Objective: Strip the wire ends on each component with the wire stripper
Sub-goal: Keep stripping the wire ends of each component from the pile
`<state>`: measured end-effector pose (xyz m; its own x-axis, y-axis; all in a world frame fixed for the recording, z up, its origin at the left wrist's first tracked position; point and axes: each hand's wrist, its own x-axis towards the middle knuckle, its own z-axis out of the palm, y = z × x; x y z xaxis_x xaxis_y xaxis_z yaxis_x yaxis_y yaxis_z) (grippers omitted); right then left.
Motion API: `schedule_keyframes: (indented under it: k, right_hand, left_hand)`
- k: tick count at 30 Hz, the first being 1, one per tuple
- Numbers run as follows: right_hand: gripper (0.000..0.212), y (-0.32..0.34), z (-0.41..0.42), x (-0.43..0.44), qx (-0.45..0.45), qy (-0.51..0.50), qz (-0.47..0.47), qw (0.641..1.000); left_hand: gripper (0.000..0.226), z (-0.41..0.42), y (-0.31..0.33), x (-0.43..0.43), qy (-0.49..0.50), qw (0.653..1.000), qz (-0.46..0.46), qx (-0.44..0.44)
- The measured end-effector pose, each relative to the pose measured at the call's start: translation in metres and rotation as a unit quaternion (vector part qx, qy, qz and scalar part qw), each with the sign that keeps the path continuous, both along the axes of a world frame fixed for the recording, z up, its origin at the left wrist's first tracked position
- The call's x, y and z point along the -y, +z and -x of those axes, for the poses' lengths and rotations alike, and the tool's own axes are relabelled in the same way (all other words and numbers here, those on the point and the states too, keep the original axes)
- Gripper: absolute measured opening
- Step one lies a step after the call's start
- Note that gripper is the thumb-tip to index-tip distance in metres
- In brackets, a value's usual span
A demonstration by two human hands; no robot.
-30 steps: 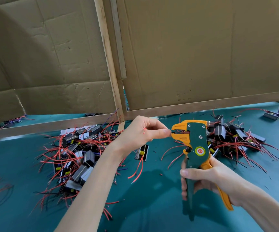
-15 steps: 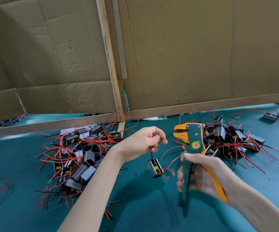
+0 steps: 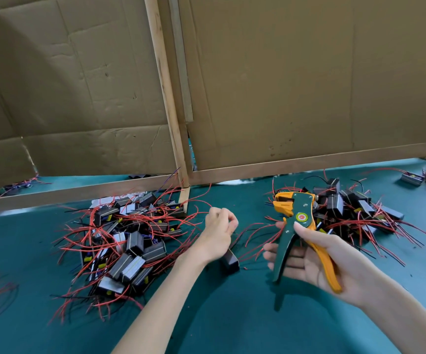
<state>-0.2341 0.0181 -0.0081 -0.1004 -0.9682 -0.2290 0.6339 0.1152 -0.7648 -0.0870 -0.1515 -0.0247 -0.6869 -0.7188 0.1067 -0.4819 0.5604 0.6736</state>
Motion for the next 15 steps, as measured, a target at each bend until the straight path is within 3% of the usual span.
schedule_keyframes:
  k: [5,10,12,15]
  right_hand:
    - [0.052,-0.001,0.003,0.002,-0.029,-0.024,0.000,0.999]
    - [0.046,-0.001,0.006,0.004,-0.053,-0.052,0.013,0.997]
    - [0.043,0.000,0.005,0.004,-0.062,-0.058,0.022,0.996]
    - [0.040,0.003,0.004,0.002,-0.078,-0.054,0.046,0.994]
  left_hand:
    - [0.004,0.003,-0.003,-0.004,-0.025,0.997,0.050,-0.045]
    - [0.008,0.009,-0.008,-0.012,-0.025,0.987,0.126,-0.093]
    - [0.007,0.009,-0.004,-0.013,-0.016,0.985,0.104,-0.136]
    - [0.018,0.009,0.008,-0.013,-0.011,0.979,-0.024,-0.203]
